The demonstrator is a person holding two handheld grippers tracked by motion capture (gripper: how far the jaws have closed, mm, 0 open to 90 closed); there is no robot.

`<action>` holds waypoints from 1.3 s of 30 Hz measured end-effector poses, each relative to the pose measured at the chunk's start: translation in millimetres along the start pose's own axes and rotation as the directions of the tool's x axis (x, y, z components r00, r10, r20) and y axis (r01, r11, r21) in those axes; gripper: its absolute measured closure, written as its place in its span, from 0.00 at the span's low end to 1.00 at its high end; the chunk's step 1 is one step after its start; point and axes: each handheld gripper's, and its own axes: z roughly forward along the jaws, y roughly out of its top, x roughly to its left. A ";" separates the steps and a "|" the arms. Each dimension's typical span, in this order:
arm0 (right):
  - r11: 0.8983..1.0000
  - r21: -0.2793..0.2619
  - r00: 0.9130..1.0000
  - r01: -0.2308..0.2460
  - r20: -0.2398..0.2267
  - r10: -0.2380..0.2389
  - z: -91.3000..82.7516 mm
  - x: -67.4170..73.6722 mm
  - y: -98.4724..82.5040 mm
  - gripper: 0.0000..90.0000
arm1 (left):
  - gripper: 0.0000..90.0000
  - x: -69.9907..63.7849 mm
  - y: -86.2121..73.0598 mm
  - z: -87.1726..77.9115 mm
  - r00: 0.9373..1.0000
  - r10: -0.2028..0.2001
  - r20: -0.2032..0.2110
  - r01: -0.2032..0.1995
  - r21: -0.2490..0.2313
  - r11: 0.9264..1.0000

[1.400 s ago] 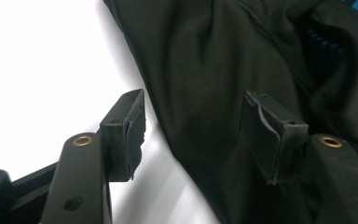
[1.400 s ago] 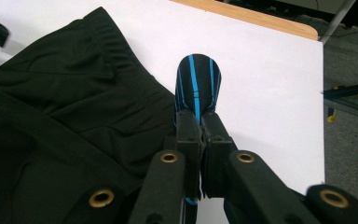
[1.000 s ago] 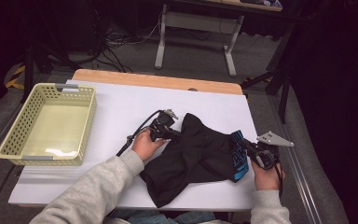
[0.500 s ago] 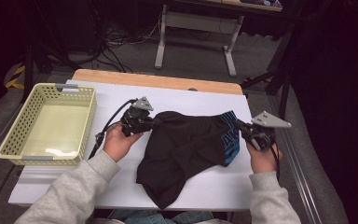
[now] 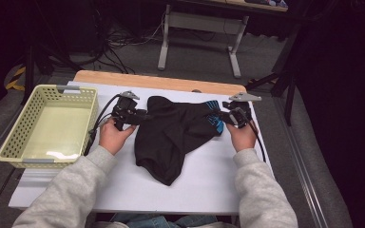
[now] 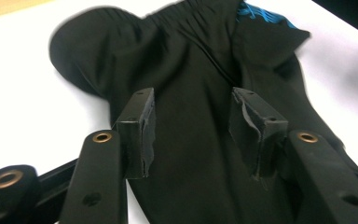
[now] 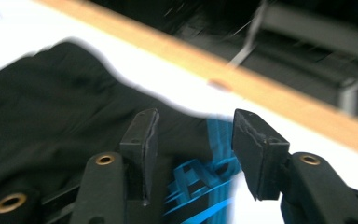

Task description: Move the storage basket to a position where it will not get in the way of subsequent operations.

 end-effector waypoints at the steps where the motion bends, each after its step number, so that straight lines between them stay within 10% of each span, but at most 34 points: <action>1: 1.000 0.024 1.000 -0.002 -0.007 0.002 5.0 2.6 -3.2 0.56 | 0.57 -2.5 -2.3 -2.3 1.000 0.005 0.009 -0.005 -0.002 1.000; 15: 0.974 0.216 0.992 -0.071 -0.088 0.091 67.0 8.5 -25.8 0.48 | 0.56 -31.6 -30.2 -24.3 0.996 0.087 0.029 -0.087 -0.030 0.996; 20: 0.957 0.284 0.990 -0.055 -0.107 0.088 76.0 11.0 -31.5 0.86 | 0.56 -34.7 -37.1 -29.2 0.995 0.091 0.034 -0.090 -0.027 0.996; 31: 0.990 0.142 0.986 0.011 -0.168 0.013 3.8 17.8 -31.3 0.99 | 0.55 -40.2 -48.4 -36.9 0.995 0.086 0.056 -0.085 -0.025 0.996; 39: 0.996 0.062 0.991 0.066 -0.120 -0.058 -65.5 23.4 -70.3 0.99 | 0.54 -41.5 -52.8 -34.5 0.994 0.087 0.072 -0.087 -0.006 0.996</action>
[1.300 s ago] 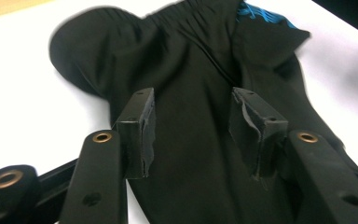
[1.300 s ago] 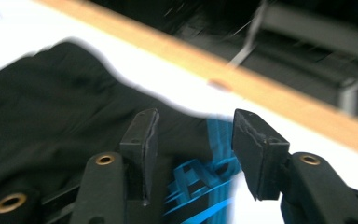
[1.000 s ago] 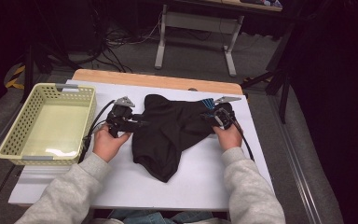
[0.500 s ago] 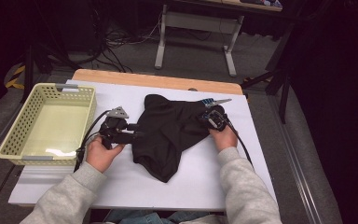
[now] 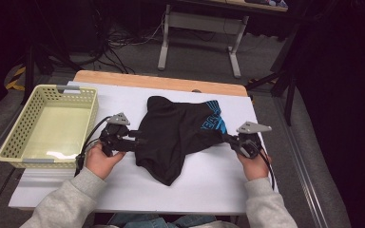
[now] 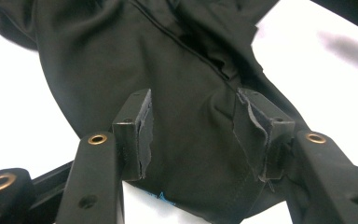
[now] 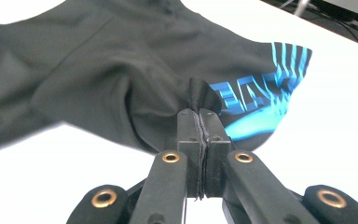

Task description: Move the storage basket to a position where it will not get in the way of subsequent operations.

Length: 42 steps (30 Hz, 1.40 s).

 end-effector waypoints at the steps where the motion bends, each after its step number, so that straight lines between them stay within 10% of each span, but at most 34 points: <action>1: 1.000 0.008 1.000 -0.008 0.007 0.008 -4.6 -1.0 -8.2 0.99 | 0.54 0.3 -0.9 0.9 1.000 -0.003 0.000 0.003 0.005 1.000; 10: 0.994 0.068 0.996 -0.090 0.034 0.088 -39.1 -9.8 -70.4 1.00 | 0.52 0.2 -4.3 8.6 0.999 -0.009 0.035 0.008 0.036 0.999; 14: 0.991 0.096 0.995 -0.093 0.040 0.090 -43.7 -9.3 -73.9 0.91 | 0.51 -2.0 -5.1 8.6 0.999 -0.005 0.049 0.003 0.037 0.999; 19: 0.996 -0.003 0.995 -0.087 0.049 0.087 -43.0 -2.9 -49.2 0.61 | 0.50 -4.0 -10.5 3.6 0.998 -0.011 0.058 0.008 0.040 0.999; 29: 0.999 -0.032 0.996 0.012 -0.088 -0.014 28.8 22.4 15.1 0.32 | 0.49 -5.7 -26.3 -11.9 0.997 -0.035 0.062 0.032 0.037 0.999; 36: 0.997 -0.031 0.984 -0.073 -0.168 0.066 64.7 15.9 28.4 0.33 | 0.49 -11.5 -38.8 -17.8 0.996 -0.036 0.081 0.031 0.064 0.997; 42: 0.998 0.035 0.985 -0.045 -0.168 0.050 84.9 16.0 29.9 0.48 | 0.48 -16.6 -49.3 -12.9 0.995 -0.043 0.095 0.032 0.108 0.994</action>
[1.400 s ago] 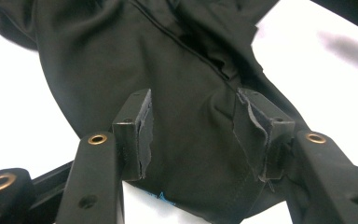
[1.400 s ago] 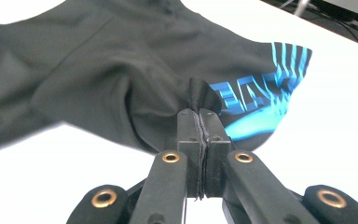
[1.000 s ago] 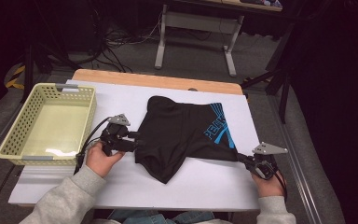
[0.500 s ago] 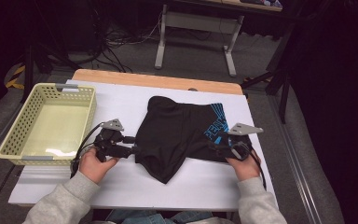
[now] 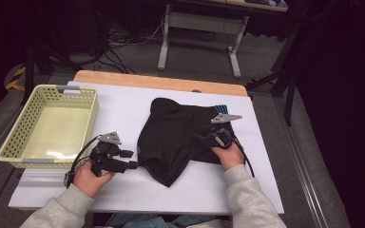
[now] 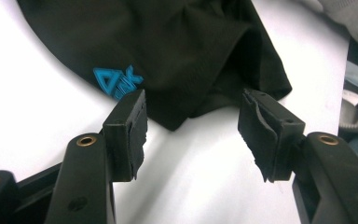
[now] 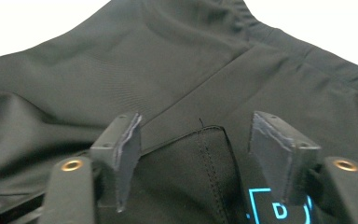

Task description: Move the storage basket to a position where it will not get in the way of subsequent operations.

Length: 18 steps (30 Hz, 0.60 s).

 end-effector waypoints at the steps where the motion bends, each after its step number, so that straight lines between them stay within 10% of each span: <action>1: 1.000 0.013 1.000 0.010 -0.003 -0.010 1.0 0.2 -0.1 0.59 | 0.48 -0.1 -0.3 1.5 1.000 0.005 0.002 -0.005 0.006 1.000; 5: 0.998 0.042 0.999 0.053 -0.002 -0.052 -10.0 9.0 0.8 0.97 | 0.47 -0.7 -1.3 7.8 1.000 0.008 -0.005 -0.008 0.035 0.999; 18: 0.990 0.047 0.987 0.135 -0.089 -0.131 -87.2 72.6 -37.0 1.00 | 0.49 3.7 -1.3 9.6 1.000 -0.003 -0.016 0.004 0.037 0.999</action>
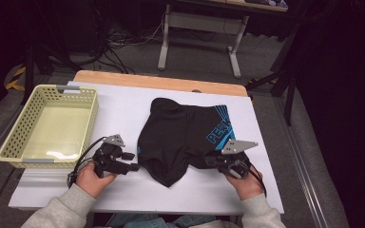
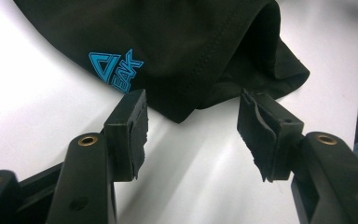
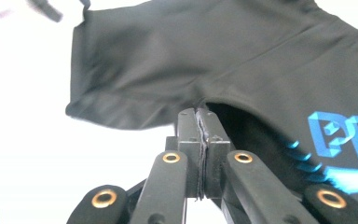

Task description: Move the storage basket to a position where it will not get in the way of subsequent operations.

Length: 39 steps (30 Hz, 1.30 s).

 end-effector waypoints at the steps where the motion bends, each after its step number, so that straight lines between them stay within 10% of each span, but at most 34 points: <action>1: 1.000 0.024 1.000 0.000 -0.021 0.001 -1.2 4.2 -4.4 0.99 | 0.49 0.9 -0.2 0.3 1.000 -0.003 -0.002 0.003 -0.004 1.000; 7: 0.992 0.124 0.994 0.020 -0.105 -0.007 -6.2 25.3 -18.3 0.92 | 0.50 4.1 -0.3 2.6 1.000 -0.012 -0.006 0.012 0.002 1.000; 14: 0.999 -0.035 0.997 0.034 -0.063 -0.037 -2.0 34.0 2.7 0.62 | 0.51 3.3 0.2 4.9 1.000 -0.015 -0.004 0.015 0.009 1.000; 28: 0.997 -0.001 0.991 0.081 -0.112 -0.080 95.6 62.3 42.8 0.54 | 0.50 2.9 -1.2 0.0 1.000 -0.012 0.005 0.012 -0.008 1.000; 33: 0.994 0.069 0.996 0.079 -0.056 -0.075 113.6 63.9 40.3 0.77 | 0.50 2.3 -1.6 -0.5 1.000 -0.014 0.008 0.014 -0.004 1.000; 39: 0.997 0.042 0.997 0.071 -0.024 -0.070 87.6 61.8 39.9 0.97 | 0.44 1.4 -0.7 -0.8 1.000 -0.007 0.015 0.008 -0.023 1.000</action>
